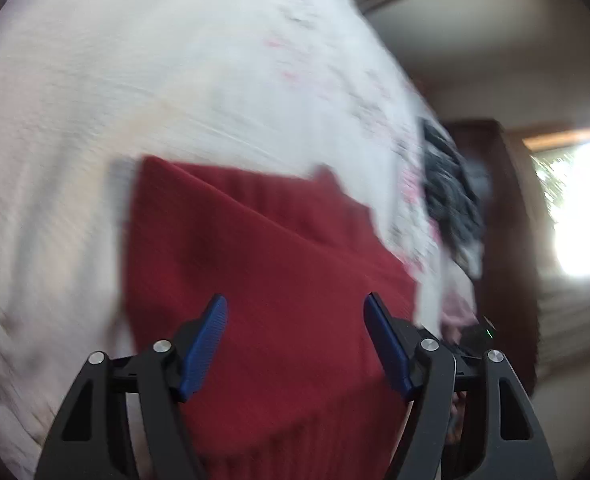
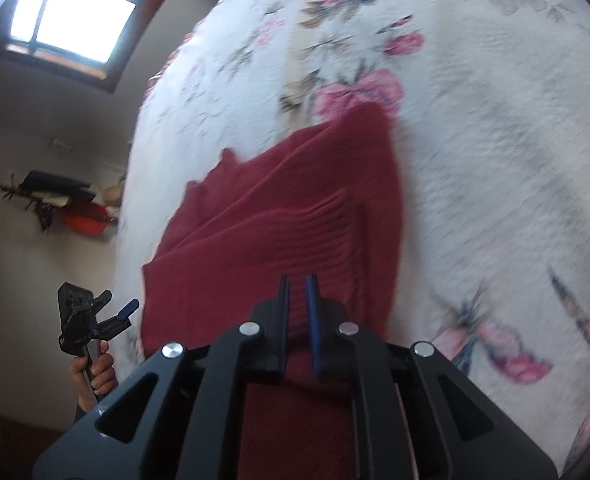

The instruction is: Fold small clothes

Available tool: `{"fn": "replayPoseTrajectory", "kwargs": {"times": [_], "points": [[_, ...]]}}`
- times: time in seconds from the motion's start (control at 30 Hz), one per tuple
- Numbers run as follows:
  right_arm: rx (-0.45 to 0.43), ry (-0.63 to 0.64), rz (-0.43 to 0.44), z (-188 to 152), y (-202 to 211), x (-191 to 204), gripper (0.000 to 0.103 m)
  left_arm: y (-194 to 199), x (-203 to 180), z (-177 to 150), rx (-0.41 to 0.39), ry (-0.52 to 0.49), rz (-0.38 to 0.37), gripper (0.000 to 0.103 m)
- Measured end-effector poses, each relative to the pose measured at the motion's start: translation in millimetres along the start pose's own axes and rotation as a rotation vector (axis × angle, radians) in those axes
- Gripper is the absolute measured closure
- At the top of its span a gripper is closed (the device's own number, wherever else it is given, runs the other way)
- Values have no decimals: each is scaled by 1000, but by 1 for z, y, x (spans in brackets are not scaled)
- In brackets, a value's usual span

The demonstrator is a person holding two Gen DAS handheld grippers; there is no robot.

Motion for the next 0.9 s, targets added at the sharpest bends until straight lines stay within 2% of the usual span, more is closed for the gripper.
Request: {"fn": "replayPoseTrajectory", "kwargs": {"times": [0.03,0.07,0.1,0.13,0.17,0.2,0.27,0.33,0.37,0.43,0.5,0.57,0.63,0.67,0.7,0.77,0.83,0.9], "points": [[18,5,3,-5,-4,1,94,-4,-1,-12,37,-20,-3,32],[40,10,-19,-10,-12,-2,94,-11,4,-20,66,-28,41,32],[51,6,-40,-11,-19,-7,101,-18,12,-23,85,-32,98,32],[56,-12,-53,-12,-25,-13,103,-25,23,-26,105,-24,142,35],[54,-28,-50,-13,-26,-14,103,-28,27,-28,114,-12,153,42],[43,-50,-38,-12,-23,-11,101,-26,27,-28,107,1,155,42],[17,-27,-12,-15,-10,3,95,-9,6,-33,73,-22,60,41],[7,-6,33,-27,3,17,94,-1,-4,-50,64,-55,24,37],[15,-7,45,-34,4,18,94,-5,-1,-59,75,-49,38,36],[58,-22,25,-51,-6,11,94,-28,18,-80,149,-28,133,35],[120,-47,-31,-66,-27,0,97,-32,21,-85,135,-34,162,37],[125,-57,-61,-72,-30,-3,101,-22,10,-86,126,-18,174,37],[115,-66,-34,-78,-13,8,84,4,-3,-92,111,-17,138,34],[107,-50,-21,-83,-1,14,71,15,-10,-100,103,-26,130,32],[100,-24,-11,-93,16,21,61,27,-14,-111,96,-34,133,30],[110,-11,13,-115,44,21,53,63,-11,-144,91,-34,145,27],[145,-22,14,-146,71,7,51,95,2,-184,93,-1,152,27],[180,-48,-21,-181,96,-14,51,121,19,-212,101,34,153,27]]}}
Point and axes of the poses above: each gripper's, at about its wrist camera, not at the fingertips, and y roughly against the way its jaws point, x to its left, z to its top, the point moved 4 cm from there along -y, roughly the way its jaws point, and after that the axes turned 1 degree about -x, right-handed, at the moved point
